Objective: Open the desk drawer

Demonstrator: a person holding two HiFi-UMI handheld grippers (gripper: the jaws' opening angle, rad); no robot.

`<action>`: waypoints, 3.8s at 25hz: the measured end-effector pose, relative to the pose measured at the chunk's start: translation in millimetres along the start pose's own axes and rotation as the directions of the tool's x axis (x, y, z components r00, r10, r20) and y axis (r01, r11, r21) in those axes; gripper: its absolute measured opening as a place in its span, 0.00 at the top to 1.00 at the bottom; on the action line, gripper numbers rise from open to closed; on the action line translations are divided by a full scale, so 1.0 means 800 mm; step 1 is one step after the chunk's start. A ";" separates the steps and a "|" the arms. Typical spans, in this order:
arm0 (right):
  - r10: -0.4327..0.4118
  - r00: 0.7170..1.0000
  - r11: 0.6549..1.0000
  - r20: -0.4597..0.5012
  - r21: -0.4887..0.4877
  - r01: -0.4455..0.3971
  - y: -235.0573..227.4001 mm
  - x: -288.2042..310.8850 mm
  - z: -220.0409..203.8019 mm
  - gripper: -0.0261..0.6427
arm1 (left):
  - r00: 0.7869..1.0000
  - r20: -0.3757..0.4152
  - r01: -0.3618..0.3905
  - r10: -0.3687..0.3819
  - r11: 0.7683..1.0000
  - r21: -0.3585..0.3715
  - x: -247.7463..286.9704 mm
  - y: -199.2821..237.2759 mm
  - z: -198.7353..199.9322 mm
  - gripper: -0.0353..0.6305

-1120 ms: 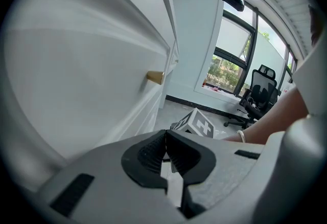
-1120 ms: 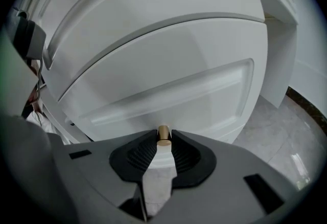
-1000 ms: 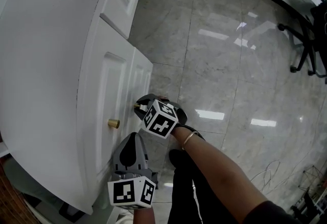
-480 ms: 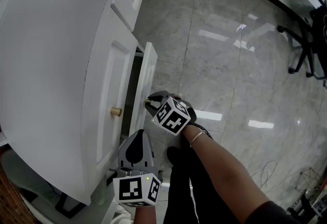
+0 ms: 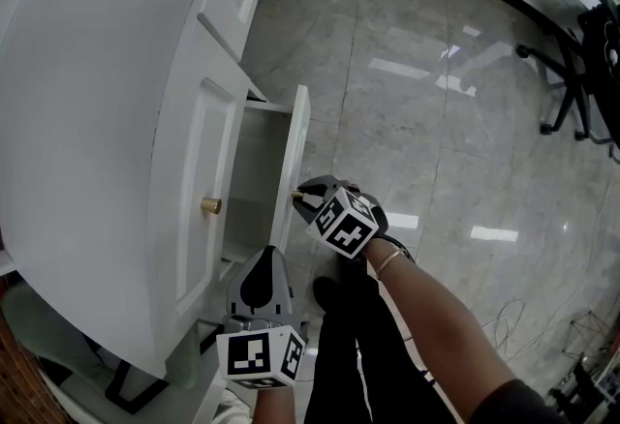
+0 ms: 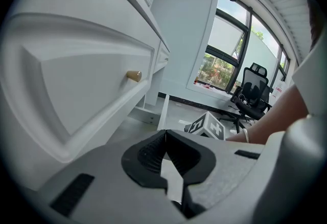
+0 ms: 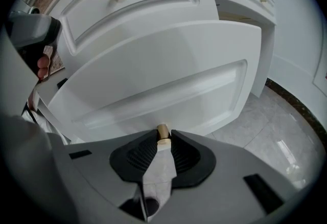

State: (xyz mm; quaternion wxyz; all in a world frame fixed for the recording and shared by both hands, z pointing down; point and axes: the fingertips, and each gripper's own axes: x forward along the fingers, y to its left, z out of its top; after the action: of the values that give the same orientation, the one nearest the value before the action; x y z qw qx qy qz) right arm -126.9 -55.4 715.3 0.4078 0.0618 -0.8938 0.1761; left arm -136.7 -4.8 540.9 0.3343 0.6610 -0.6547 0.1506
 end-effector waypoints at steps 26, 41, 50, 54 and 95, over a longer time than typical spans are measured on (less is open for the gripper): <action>-0.066 0.997 0.996 -0.040 0.052 0.068 -0.021 -0.068 -0.076 0.84 | 0.997 -0.031 0.079 -0.078 0.996 0.043 0.000 -0.057 -0.020 0.93; -0.125 0.992 0.988 -0.035 0.086 0.128 -0.015 -0.097 -0.093 0.91 | 0.995 -0.028 0.096 -0.095 0.994 0.059 -0.002 -0.059 -0.010 0.93; -0.199 0.977 0.967 0.073 0.179 0.184 0.004 -0.156 -0.063 0.95 | 0.996 -0.008 0.087 -0.087 0.995 0.054 -0.009 -0.062 0.011 0.93; -0.253 0.962 0.950 0.104 0.213 0.227 0.000 -0.190 -0.047 0.95 | 0.996 0.001 0.085 -0.085 0.995 0.060 -0.014 -0.064 0.020 0.93; -0.413 0.776 0.898 0.477 0.358 0.258 0.055 -0.457 0.137 0.95 | 0.980 0.191 0.025 -0.053 0.989 0.144 -0.151 -0.069 0.165 0.93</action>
State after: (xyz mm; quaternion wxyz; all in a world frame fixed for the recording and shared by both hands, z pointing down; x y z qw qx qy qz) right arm 25.8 -66.2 362.9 0.1513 0.3240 -0.9130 0.1962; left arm -126.6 -0.9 354.2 0.2239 0.7073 -0.6588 0.1245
